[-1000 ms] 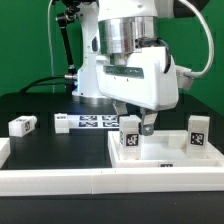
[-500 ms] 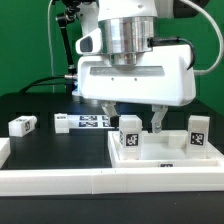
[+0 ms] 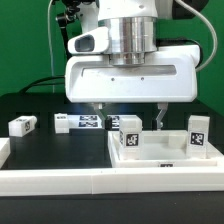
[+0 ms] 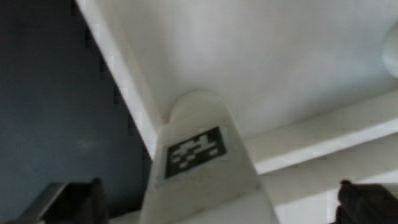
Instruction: Assemble square table
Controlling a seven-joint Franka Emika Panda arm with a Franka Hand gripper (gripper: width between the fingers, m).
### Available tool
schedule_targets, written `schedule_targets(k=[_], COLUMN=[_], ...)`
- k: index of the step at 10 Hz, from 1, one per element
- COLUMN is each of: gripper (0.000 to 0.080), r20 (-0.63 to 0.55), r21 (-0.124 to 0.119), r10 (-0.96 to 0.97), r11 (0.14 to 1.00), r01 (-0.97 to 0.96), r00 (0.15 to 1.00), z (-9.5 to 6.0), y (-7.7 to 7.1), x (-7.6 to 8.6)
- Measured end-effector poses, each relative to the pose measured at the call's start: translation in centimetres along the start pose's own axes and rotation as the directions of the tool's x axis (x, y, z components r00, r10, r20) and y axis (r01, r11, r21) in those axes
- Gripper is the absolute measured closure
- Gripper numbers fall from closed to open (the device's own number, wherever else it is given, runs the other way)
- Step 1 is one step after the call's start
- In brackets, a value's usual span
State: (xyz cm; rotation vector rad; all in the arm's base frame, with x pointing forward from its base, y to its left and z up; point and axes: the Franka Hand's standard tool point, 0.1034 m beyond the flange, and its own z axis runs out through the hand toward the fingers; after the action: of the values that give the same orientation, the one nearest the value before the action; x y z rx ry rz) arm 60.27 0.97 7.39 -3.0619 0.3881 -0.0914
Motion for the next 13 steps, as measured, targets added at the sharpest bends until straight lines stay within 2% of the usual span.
schedule_targets(k=[2, 3, 4, 5, 6, 7, 8, 10, 12, 13], gripper=[0.015, 0.015, 0.0238, 0.0238, 0.0385, 0.0385, 0.0511, 0.051, 0.051, 0.051], r20=[0.003, 0.003, 0.005, 0.005, 0.005, 0.004, 0.004, 0.004, -0.005, -0.01], r21=[-0.02, -0.023, -0.026, -0.026, -0.026, -0.026, -0.026, -0.026, -0.011, -0.007], r10=[-0.228, -0.252, -0.28, -0.278, -0.278, -0.267, -0.255, -0.252, 0.065, 0.224], r11=[0.973, 0.968, 0.959, 0.96, 0.96, 0.963, 0.967, 0.967, 0.998, 0.975], r01=[0.228, 0.252, 0.28, 0.278, 0.278, 0.267, 0.255, 0.252, -0.065, -0.224], r00=[0.974, 0.968, 0.96, 0.961, 0.961, 0.964, 0.967, 0.968, 0.998, 0.975], z=[0.0, -0.01, 0.0, 0.0, 0.0, 0.0, 0.0, 0.0, -0.09, -0.05], y=[0.11, 0.06, 0.17, 0.17, 0.18, 0.18, 0.18, 0.19, 0.21, 0.25], x=[0.01, 0.03, 0.04, 0.04, 0.04, 0.04, 0.04, 0.04, 0.01, -0.01])
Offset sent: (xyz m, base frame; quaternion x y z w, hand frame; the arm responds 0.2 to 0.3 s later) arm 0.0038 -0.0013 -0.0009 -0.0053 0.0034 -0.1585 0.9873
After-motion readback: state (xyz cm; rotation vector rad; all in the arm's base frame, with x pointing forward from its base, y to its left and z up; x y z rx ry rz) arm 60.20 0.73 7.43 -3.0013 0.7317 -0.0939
